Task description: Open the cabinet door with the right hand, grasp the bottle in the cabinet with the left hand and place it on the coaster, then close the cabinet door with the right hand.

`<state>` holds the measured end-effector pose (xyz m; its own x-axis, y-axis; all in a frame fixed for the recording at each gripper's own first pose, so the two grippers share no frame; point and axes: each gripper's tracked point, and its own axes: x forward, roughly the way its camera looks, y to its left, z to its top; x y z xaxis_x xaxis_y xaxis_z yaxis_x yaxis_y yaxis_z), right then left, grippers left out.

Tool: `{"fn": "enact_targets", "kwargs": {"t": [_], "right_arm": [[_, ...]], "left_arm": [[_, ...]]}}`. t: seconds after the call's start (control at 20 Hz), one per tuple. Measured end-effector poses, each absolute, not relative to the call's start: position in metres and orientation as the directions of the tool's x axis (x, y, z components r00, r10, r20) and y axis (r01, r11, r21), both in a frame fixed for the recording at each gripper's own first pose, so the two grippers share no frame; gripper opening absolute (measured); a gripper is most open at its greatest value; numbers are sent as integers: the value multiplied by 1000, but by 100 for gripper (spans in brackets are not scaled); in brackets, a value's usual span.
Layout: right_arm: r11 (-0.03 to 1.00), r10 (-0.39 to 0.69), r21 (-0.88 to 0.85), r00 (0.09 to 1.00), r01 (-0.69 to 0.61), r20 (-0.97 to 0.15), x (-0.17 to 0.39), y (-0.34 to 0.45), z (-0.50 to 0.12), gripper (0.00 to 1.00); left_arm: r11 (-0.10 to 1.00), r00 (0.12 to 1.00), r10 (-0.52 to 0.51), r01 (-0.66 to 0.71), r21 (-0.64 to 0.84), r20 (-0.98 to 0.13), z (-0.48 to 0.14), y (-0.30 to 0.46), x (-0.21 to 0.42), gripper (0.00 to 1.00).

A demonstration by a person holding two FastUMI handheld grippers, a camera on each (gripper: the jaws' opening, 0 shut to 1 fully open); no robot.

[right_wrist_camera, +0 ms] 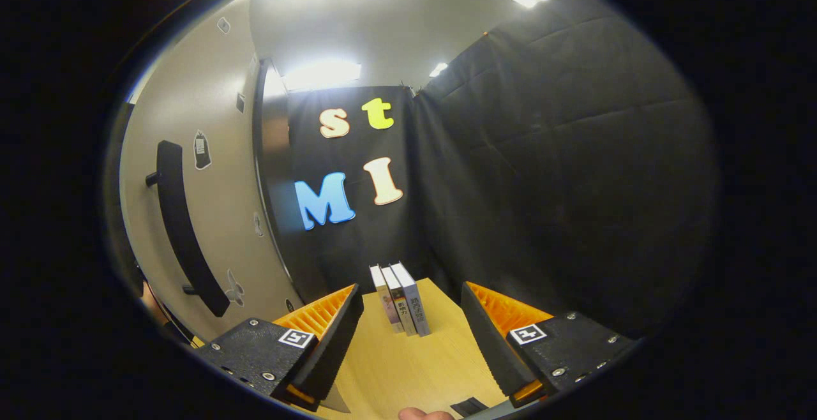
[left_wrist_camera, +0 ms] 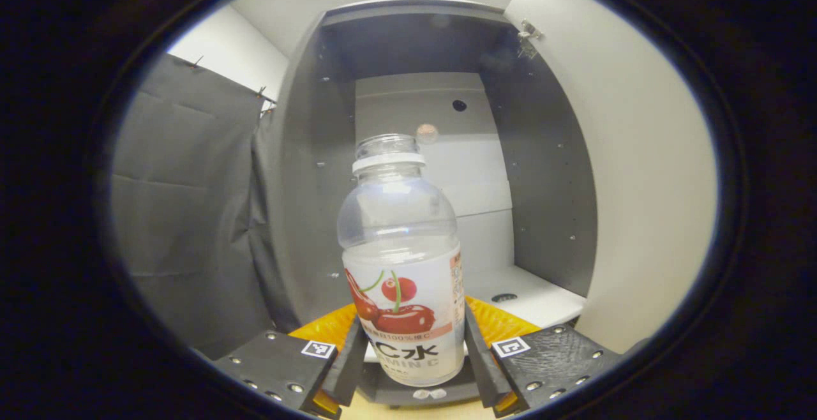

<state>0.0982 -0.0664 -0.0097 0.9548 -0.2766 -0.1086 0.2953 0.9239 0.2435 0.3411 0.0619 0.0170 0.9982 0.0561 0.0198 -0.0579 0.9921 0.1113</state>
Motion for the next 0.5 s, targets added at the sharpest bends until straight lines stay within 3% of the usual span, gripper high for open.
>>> {"fn": "enact_targets", "kwargs": {"t": [0.25,0.3,0.35,0.5], "right_arm": [[950,-153,252,979,183,-134,107,-61,-29,95],[954,-126,254,983,157,-133,108,-59,-33,95],[959,-104,250,985,136,-136,106,-57,-38,95],[974,-52,214,990,80,-132,108,-50,-44,95]], "left_arm": [[982,989,144,-147,122,32,21,65,337,80],[979,987,157,-159,125,28,22,67,336,74],[976,985,169,-171,133,26,22,68,337,80],[963,975,221,-219,155,8,23,73,333,80]]}}
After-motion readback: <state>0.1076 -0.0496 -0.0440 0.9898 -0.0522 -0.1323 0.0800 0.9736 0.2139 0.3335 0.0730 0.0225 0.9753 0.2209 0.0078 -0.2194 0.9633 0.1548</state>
